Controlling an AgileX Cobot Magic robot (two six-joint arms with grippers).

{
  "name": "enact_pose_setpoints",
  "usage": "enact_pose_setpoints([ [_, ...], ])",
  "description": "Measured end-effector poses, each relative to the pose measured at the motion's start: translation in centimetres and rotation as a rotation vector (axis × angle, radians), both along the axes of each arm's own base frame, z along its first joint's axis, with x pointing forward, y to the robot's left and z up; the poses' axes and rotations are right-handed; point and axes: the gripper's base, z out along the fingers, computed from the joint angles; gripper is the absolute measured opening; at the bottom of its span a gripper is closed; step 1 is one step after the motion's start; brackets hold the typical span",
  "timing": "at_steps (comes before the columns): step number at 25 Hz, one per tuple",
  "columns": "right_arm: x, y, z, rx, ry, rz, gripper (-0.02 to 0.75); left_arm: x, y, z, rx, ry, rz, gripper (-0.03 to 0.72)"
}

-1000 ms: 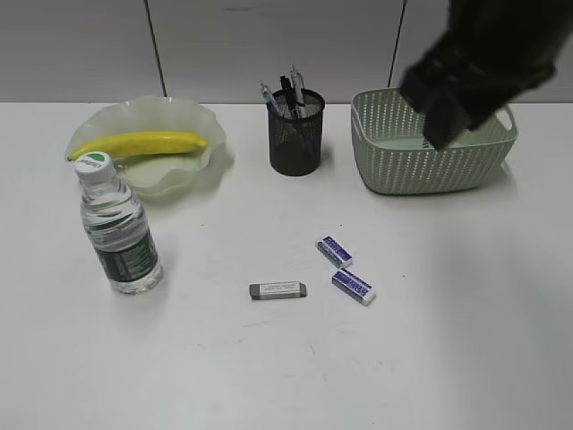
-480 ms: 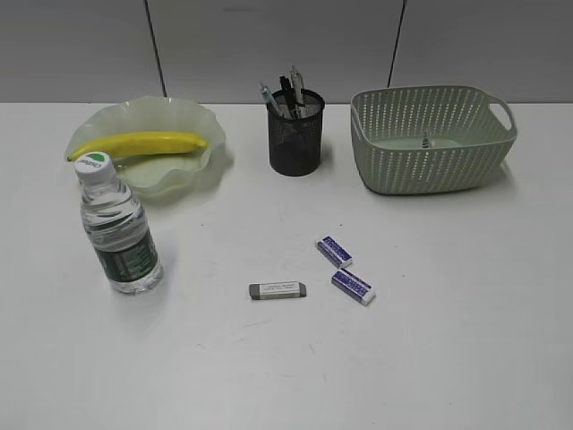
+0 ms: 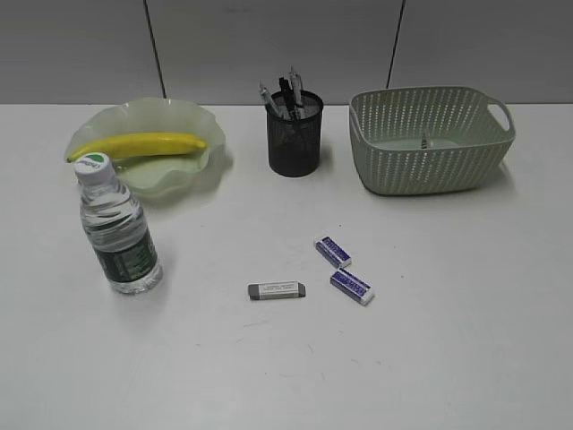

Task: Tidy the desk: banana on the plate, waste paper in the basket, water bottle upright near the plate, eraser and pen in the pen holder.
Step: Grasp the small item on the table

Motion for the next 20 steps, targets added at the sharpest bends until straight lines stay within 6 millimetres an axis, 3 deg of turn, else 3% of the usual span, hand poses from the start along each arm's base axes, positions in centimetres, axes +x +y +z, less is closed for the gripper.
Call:
enact_pose_setpoints([
  [5, -0.1, -0.1, 0.0, 0.01, -0.036, 0.005, 0.318, 0.4, -0.8, 1.2, -0.062, -0.025, -0.042, 0.256],
  [8, 0.0, 0.0, 0.0, 0.001, -0.031, 0.007, 0.318, 2.1, -2.6, 2.8, -0.113, -0.005, -0.094, 0.256],
  [13, 0.0, 0.0, 0.0, -0.001, -0.032, 0.008, 0.318, 7.7, -7.4, 3.5, -0.043, 0.115, -0.235, 0.256],
  [20, 0.0, 0.0, 0.0, -0.001, -0.034, 0.008, 0.318, 16.3, -14.9, 1.8, 0.082, 0.348, -0.46, 0.256],
])
